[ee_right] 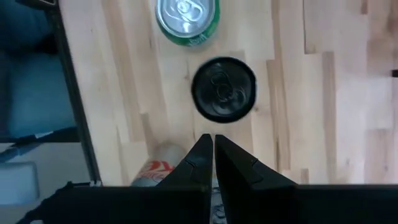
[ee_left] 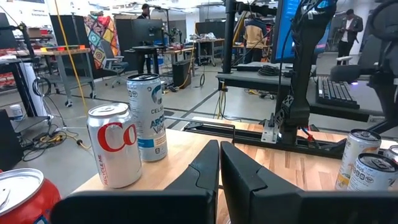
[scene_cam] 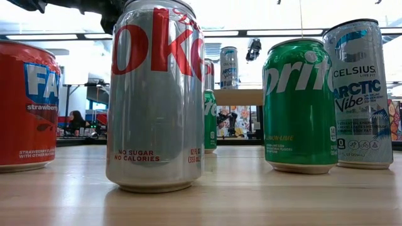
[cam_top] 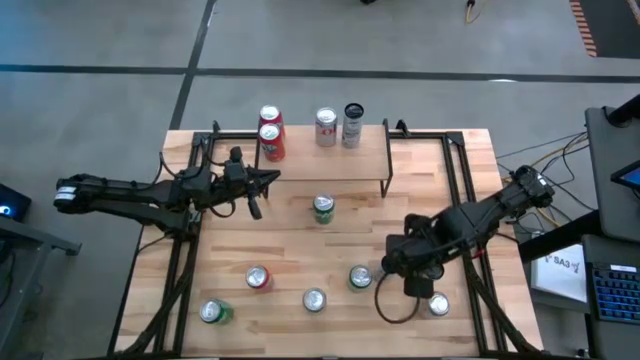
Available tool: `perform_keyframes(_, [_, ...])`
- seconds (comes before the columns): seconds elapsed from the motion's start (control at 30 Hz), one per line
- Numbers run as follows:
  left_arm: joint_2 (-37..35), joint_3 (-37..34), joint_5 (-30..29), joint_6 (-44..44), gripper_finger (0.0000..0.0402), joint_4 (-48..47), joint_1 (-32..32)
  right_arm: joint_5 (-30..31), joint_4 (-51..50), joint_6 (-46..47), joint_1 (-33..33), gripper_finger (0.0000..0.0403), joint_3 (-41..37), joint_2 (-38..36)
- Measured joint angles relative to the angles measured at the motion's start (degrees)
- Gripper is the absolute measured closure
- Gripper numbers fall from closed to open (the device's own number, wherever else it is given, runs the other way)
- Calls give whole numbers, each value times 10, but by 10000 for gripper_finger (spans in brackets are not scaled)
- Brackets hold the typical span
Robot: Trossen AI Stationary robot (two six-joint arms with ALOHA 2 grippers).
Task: Place canned beverage on shelf
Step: Put the left white-blue soda can on the shelf aligned with the other white-blue soda can
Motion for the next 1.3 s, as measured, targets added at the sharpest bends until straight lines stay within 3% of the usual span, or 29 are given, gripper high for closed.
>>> perform_keyframes(0.2, [0,0,0,0,402,1,0,32,15,-57,0,390,0,0])
perform_keyframes(0.33, [0,0,0,0,402,0,0,52,17,-57,0,360,0,0])
perform_keyframes(0.7, [0,0,0,0,402,0,0,91,24,-46,1,169,0,0])
perform_keyframes(0.9, [0,0,0,0,402,0,0,90,27,13,1,98,0,0])
perform_keyframes(1.1, [0,0,0,0,402,0,0,90,27,14,1,62,0,0])
perform_keyframes(1.3, [0,0,0,0,402,0,0,90,28,14,1,57,0,0])
